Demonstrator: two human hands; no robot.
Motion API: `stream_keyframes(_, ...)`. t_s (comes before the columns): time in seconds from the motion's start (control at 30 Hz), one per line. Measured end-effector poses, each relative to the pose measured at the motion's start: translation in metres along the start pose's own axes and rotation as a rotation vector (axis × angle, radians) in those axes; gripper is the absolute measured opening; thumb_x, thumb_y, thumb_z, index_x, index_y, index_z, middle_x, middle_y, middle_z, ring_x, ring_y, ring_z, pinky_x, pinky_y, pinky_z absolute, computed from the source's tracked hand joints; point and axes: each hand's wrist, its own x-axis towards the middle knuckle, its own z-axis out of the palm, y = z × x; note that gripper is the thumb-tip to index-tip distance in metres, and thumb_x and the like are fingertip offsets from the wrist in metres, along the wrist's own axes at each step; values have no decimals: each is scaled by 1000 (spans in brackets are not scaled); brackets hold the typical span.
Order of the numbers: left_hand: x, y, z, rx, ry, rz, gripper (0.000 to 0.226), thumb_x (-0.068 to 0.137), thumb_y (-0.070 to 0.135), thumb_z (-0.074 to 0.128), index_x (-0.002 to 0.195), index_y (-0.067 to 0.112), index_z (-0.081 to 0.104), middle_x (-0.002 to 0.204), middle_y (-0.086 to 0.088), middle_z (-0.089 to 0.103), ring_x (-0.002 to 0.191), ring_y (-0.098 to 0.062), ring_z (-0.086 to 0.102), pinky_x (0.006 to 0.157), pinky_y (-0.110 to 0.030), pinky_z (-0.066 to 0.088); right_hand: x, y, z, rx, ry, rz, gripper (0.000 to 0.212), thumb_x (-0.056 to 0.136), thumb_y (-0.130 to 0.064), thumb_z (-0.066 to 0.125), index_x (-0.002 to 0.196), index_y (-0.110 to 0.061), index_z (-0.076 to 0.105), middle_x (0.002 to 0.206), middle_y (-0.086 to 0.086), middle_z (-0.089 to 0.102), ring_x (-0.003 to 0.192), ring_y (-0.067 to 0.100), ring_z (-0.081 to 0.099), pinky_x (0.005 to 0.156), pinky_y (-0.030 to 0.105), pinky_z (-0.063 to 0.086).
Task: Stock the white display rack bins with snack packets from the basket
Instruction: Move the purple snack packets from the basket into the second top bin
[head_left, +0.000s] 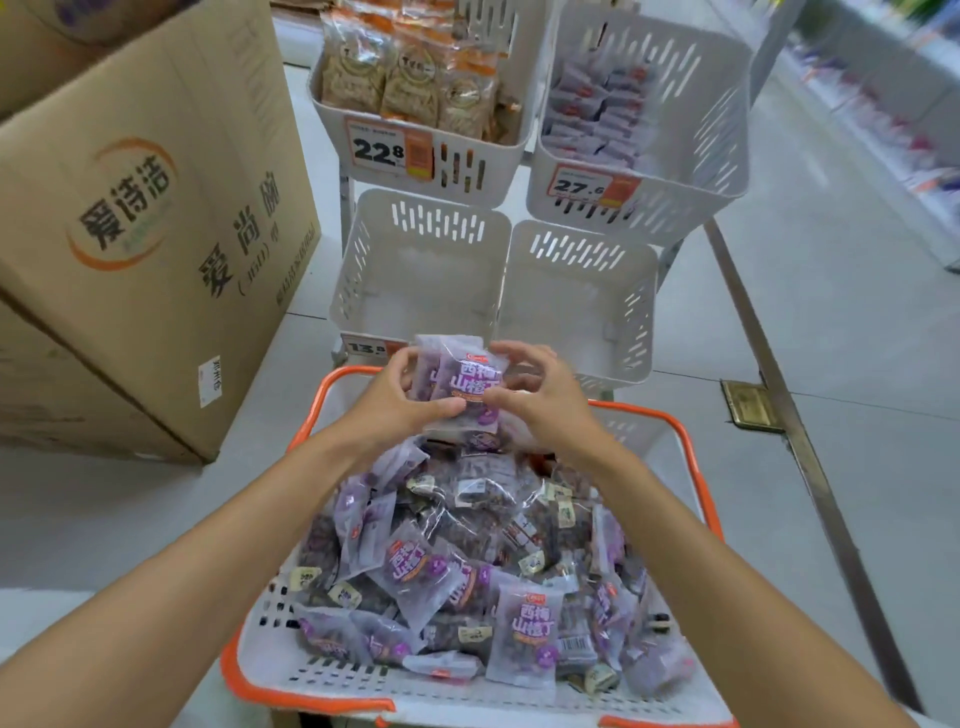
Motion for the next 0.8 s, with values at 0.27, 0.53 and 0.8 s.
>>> stream_keyframes(0.27, 67, 103, 39, 121, -279, 209, 54, 86, -7, 67, 130, 18, 48, 114, 1, 68, 100, -11, 69, 78, -21, 55, 45, -60, -96, -212, -99, -23, 99, 77, -15, 83, 155, -25, 24, 144, 5, 41, 112, 12, 60, 87, 10, 49)
stream_keyframes(0.53, 148, 212, 82, 379, -446, 376, 76, 71, 6, 87, 134, 19, 47, 120, 2, 69, 106, -11, 69, 91, -32, 57, 96, -111, -185, -207, -4, -76, 57, 79, -19, 81, 124, -21, 45, 107, 3, 65, 87, 10, 71, 70, 23, 57)
stream_keyframes(0.8, 229, 255, 123, 937, -291, 638, 100, 76, 41, 81, 154, 33, 19, 155, 2, 39, 138, -22, 43, 112, -40, 39, 171, -127, -285, -454, 120, -53, 48, 80, -20, 80, 125, -14, 61, 117, 5, 67, 100, 22, 68, 84, 37, 59)
